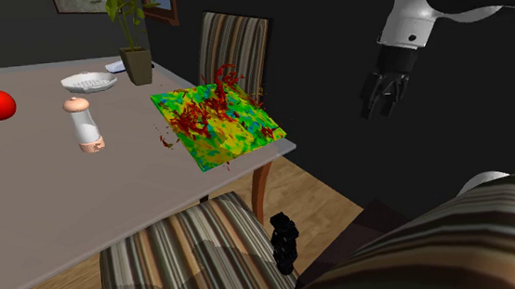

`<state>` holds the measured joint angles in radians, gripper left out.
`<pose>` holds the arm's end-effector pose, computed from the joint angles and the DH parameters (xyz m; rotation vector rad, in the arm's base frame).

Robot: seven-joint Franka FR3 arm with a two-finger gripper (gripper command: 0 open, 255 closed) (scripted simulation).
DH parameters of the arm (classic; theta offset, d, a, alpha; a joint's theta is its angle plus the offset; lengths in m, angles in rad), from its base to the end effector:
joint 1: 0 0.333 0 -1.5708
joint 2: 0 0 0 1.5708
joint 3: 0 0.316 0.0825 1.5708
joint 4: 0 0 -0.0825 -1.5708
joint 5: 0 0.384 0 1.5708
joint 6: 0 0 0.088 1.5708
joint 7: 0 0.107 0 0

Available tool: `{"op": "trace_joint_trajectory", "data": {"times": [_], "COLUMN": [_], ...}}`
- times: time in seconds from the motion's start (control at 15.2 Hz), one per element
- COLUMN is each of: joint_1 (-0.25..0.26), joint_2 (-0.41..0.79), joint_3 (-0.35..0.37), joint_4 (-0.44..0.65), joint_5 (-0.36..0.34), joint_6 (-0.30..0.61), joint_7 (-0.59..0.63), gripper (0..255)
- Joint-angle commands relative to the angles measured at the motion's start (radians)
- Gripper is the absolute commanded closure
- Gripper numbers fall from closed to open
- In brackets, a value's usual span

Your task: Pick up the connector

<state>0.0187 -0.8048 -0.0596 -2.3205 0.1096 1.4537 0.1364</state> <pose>0.2897 -0.0054 0.6035 -2.9832 0.2216 0.1067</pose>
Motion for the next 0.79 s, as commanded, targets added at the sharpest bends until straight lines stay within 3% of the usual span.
{"op": "trace_joint_trajectory", "data": {"times": [0.0,0.73], "joint_1": [0.000,0.065], "joint_2": [0.000,0.161], "joint_3": [0.000,0.182], "joint_4": [0.000,-0.178], "joint_5": [0.000,0.052], "joint_6": [0.000,0.314], "joint_7": [0.000,0.101], "gripper": [0,0]}}
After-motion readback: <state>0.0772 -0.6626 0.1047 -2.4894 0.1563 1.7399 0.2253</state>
